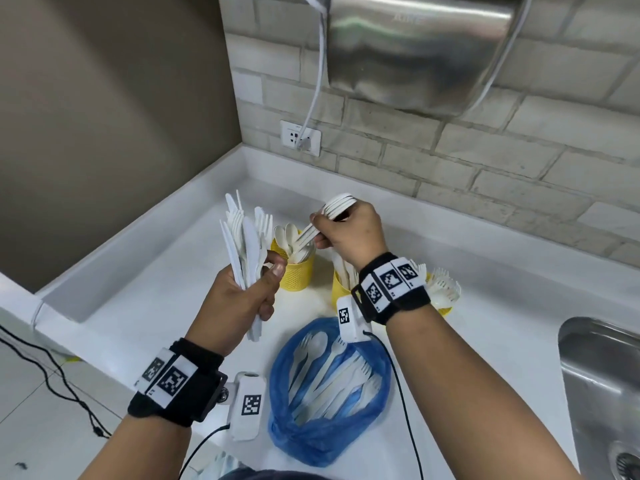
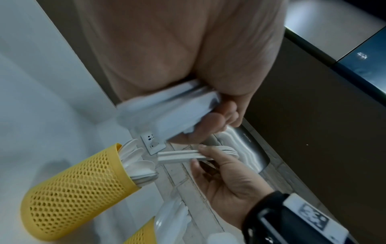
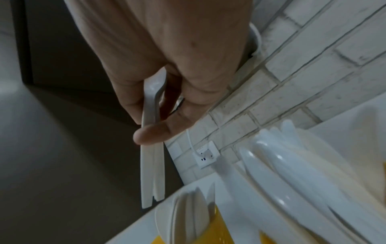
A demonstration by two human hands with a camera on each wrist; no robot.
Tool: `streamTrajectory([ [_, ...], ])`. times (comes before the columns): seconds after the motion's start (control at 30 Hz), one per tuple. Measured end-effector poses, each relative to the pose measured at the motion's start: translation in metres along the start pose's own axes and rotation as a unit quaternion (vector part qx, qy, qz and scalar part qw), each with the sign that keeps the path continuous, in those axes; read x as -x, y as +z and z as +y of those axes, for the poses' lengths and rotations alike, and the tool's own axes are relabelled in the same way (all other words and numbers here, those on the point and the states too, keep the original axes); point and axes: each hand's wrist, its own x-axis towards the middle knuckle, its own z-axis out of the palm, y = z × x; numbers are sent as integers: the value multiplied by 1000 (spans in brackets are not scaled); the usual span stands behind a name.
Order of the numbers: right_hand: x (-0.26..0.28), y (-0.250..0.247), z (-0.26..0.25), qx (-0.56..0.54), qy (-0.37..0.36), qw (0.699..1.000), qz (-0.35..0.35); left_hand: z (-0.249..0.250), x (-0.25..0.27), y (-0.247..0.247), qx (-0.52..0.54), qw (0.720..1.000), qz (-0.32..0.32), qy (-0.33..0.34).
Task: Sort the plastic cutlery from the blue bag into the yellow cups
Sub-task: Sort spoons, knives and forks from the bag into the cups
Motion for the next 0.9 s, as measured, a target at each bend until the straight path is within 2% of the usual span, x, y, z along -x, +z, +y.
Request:
streamTrajectory([
  [0.2,-12,29,7,173,-67,983,-1,2,3,0,-4,1000,-10,2],
  [0.53,-20,56,29,300,-95,948,-49,5,7,2,-14,1000,-5,-5],
  [0.67,-19,58,30,318,-125,939,-44,3,6,2,-31,999,-8,-5],
  [0.77,-18,58,31,388,-179,902,-54,2,5,3,-35,999,-1,-9],
  [0.9,-14,59,33,532,-197,816,-116,8,6,7,-72,997,0,-5],
])
